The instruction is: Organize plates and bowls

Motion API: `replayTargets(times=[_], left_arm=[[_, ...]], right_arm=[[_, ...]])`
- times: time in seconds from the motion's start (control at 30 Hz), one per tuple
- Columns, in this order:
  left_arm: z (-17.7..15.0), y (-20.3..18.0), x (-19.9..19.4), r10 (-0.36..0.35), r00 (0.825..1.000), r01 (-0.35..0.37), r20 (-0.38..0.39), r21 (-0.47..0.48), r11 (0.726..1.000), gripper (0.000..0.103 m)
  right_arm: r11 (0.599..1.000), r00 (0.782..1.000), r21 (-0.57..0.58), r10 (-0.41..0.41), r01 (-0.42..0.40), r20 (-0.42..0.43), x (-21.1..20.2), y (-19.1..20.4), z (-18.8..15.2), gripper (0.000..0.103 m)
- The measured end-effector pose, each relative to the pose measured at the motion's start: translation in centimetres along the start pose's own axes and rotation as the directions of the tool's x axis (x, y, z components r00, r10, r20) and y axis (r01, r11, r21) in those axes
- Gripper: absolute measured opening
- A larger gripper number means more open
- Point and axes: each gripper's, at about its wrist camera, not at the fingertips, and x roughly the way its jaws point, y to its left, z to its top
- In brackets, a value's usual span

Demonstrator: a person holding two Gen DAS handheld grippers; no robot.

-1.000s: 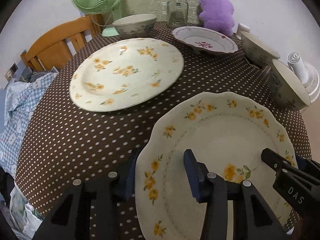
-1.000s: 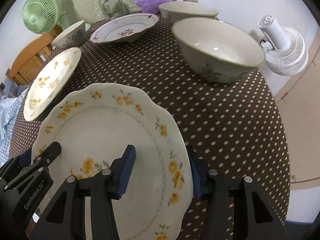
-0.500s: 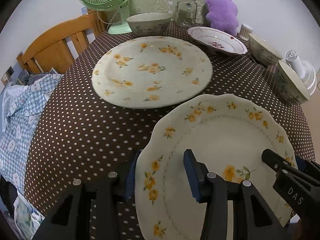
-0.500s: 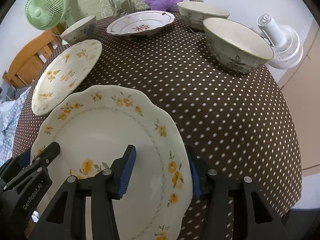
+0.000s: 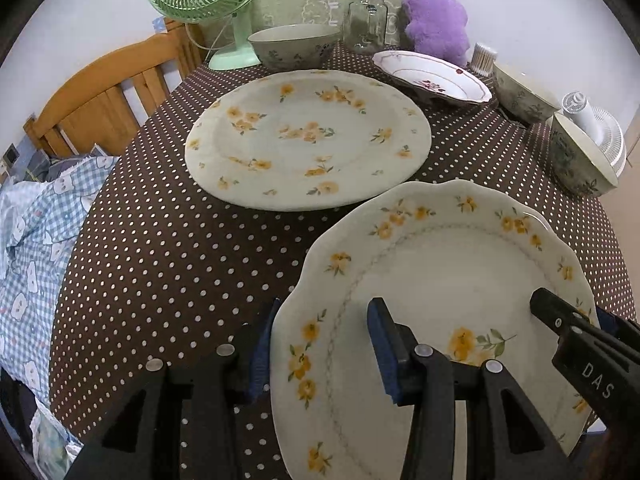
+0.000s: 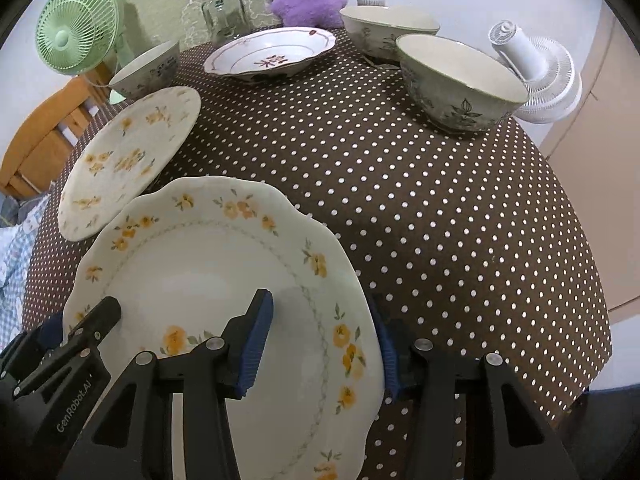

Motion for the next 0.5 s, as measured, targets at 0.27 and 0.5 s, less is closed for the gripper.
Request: replayTargets(times=[0.27, 0.5], left_arm=[[0.8, -0.9, 0.5, 0.016, 1.0, -0.015, 0.024, -0.015, 1.0, 0.046], [1.1, -1.1, 1.0, 0.015, 1.0, -0.014, 0.017, -0.027, 1.0, 0.06]], right_arm=[[1.0, 1.0, -0.005, 0.001, -0.001, 0.023, 0.6, -0.7, 1.0, 0.052], [1.0, 1.0, 0.0, 0.02, -0.02, 0.007, 1.0, -1.0, 1.3, 0.053]])
